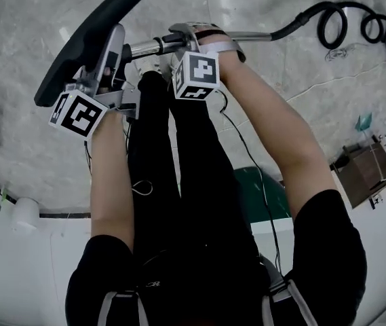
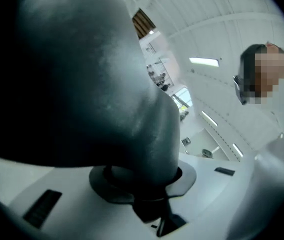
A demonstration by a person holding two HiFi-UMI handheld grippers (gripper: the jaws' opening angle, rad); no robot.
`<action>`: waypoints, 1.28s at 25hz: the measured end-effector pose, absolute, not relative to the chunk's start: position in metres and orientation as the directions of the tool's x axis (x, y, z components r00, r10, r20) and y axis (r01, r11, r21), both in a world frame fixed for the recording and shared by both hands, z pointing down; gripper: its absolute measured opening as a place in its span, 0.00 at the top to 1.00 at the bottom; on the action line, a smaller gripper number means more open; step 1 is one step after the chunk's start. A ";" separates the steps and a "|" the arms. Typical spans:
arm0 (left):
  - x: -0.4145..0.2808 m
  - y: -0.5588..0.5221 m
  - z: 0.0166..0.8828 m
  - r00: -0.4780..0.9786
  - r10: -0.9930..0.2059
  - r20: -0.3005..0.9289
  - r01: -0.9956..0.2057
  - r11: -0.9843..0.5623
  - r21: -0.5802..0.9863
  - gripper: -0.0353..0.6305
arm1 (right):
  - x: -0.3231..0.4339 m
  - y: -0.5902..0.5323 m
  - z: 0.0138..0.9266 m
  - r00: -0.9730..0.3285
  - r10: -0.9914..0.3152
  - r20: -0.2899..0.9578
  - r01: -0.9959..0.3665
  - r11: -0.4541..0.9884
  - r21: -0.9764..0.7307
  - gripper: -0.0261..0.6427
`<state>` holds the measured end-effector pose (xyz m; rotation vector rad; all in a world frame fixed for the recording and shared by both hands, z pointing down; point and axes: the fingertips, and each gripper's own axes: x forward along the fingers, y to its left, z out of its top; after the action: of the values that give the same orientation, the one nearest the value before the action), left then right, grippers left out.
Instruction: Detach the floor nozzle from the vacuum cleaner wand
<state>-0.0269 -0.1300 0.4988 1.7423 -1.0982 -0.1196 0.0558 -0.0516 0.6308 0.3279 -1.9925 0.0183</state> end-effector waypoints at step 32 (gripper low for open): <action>-0.115 -0.152 0.508 0.521 -0.756 0.396 -0.640 -0.040 0.768 0.78 | 0.068 -0.042 0.680 -0.437 -0.033 0.899 -0.250 0.965 -0.086 0.84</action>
<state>-0.1145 -0.1524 0.5084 1.7420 -1.1774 -0.1424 0.0682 -0.0417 0.6795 0.2008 -2.0138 0.2477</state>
